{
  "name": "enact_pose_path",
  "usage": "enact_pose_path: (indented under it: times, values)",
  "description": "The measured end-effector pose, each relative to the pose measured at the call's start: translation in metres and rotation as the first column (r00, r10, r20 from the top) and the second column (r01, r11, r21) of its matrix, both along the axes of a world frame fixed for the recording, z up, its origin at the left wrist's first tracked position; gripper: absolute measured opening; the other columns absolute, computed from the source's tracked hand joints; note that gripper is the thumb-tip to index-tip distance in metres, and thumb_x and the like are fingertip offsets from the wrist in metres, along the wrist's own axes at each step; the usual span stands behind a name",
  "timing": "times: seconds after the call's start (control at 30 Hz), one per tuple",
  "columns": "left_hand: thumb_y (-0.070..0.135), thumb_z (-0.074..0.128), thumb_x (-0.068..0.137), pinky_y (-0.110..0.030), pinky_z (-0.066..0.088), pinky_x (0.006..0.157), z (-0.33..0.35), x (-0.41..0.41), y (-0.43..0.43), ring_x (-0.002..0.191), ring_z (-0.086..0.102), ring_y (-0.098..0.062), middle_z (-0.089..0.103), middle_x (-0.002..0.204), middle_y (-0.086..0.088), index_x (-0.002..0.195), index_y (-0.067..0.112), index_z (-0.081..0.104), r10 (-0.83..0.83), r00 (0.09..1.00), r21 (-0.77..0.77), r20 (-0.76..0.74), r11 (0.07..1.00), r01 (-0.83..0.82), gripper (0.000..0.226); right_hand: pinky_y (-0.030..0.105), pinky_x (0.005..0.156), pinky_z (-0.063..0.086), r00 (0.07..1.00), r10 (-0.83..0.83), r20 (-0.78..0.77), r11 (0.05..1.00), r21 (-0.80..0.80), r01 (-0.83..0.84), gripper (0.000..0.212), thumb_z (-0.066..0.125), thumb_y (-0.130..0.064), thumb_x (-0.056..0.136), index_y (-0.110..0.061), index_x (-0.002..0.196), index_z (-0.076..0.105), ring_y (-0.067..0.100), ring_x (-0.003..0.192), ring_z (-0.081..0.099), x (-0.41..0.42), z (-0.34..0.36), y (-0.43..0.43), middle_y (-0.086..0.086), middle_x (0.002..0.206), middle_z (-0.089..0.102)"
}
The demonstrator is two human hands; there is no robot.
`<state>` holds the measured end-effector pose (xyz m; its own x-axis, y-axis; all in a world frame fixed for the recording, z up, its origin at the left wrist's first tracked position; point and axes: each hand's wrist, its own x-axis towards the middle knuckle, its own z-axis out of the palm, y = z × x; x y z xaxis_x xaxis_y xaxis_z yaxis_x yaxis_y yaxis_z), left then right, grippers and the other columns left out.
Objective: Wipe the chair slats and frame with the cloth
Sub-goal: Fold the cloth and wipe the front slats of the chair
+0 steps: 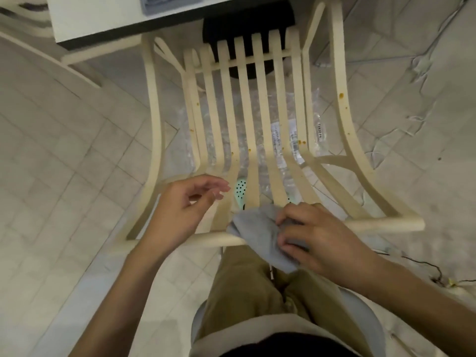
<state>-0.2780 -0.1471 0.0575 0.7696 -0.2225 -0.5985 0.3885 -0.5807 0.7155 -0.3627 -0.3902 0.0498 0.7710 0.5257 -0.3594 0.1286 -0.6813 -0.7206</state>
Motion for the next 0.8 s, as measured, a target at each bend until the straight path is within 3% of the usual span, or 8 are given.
enact_pose_path:
  times: [0.1,0.2,0.23,0.3,0.43,0.53,0.63,0.8]
  values:
    - [0.003,0.056,0.092,-0.031,0.055,0.081,0.010,-0.015,0.016,0.087,0.070,-0.011,0.075,0.093,0.009,0.096,0.020,0.072,0.083,0.991,0.025,0.102,0.996,-0.086,0.024,0.038,0.073,0.047,0.998,0.023,0.058,0.997,0.071,-0.028,0.008,0.060,-0.024,0.079,-0.023,0.085,0.064,0.018,0.087,0.057,0.010,-0.015,0.048,-0.003,0.095,0.058]
    - [0.001,0.054,0.091,-0.027,0.055,0.077,0.017,-0.034,0.045,0.090,0.070,-0.008,0.075,0.093,0.008,0.096,0.018,0.073,0.176,0.962,0.090,0.207,0.976,-0.198,0.025,0.030,0.074,0.034,0.981,0.065,0.183,0.995,0.064,-0.078,0.042,0.074,-0.023,0.064,-0.021,0.106,0.067,0.016,0.089,0.051,0.014,-0.023,0.106,0.000,0.096,0.061]
    - [-0.001,0.054,0.091,-0.026,0.055,0.078,0.018,-0.038,0.055,0.092,0.069,-0.008,0.075,0.094,0.007,0.096,0.017,0.073,0.199,0.950,0.115,0.239,0.966,-0.231,0.027,0.029,0.072,0.029,0.970,0.092,0.223,0.995,0.026,-0.100,0.044,0.076,-0.026,0.062,-0.024,0.105,0.068,0.015,0.090,0.049,0.016,-0.023,0.126,-0.002,0.096,0.059]
    - [-0.006,0.051,0.089,-0.026,0.054,0.083,0.018,-0.047,0.076,0.095,0.069,-0.010,0.074,0.096,0.003,0.096,0.014,0.072,0.280,0.919,0.139,0.279,0.935,-0.327,0.030,0.032,0.074,0.029,0.953,0.159,0.258,0.986,-0.002,-0.164,0.037,0.073,-0.025,0.068,-0.024,0.104,0.068,0.020,0.095,0.049,0.020,-0.025,0.170,0.000,0.100,0.054]
    - [-0.003,0.053,0.089,-0.023,0.054,0.082,0.012,-0.060,0.104,0.092,0.069,-0.012,0.074,0.094,0.001,0.097,0.017,0.072,0.388,0.866,0.192,0.315,0.868,-0.458,0.029,0.042,0.093,0.039,0.948,0.209,0.241,0.973,0.043,-0.226,0.025,0.051,-0.022,0.086,-0.011,0.099,0.070,0.030,0.101,0.057,0.030,-0.022,0.227,0.011,0.106,0.059]
    - [0.007,0.057,0.091,-0.031,0.054,0.085,0.009,-0.072,0.111,0.096,0.067,-0.010,0.072,0.102,0.002,0.104,0.016,0.071,0.261,0.893,0.229,0.366,0.905,-0.358,0.021,0.046,0.083,0.048,0.955,0.228,0.191,0.968,0.060,-0.243,0.022,0.054,-0.014,0.087,-0.006,0.102,0.069,0.034,0.092,0.062,0.027,-0.019,0.224,0.013,0.104,0.062]
    - [0.016,0.057,0.090,-0.027,0.050,0.089,0.010,-0.081,0.106,0.106,0.063,-0.008,0.069,0.110,0.004,0.104,0.013,0.072,0.093,0.903,0.240,0.419,0.948,-0.210,0.020,0.043,0.071,0.052,0.966,0.205,0.156,0.968,0.115,-0.224,0.022,0.060,-0.012,0.084,-0.009,0.104,0.067,0.034,0.090,0.064,0.025,-0.022,0.198,0.010,0.106,0.064]
    - [0.021,0.063,0.086,-0.019,0.043,0.100,0.009,-0.099,0.091,0.114,0.056,0.000,0.063,0.121,0.012,0.121,0.018,0.064,-0.126,0.911,0.247,0.393,0.969,0.027,0.035,0.031,0.094,0.041,0.993,0.110,0.032,0.977,0.178,-0.114,0.029,0.057,-0.008,0.086,-0.013,0.112,0.067,0.023,0.106,0.061,0.024,-0.018,0.152,0.003,0.115,0.066]
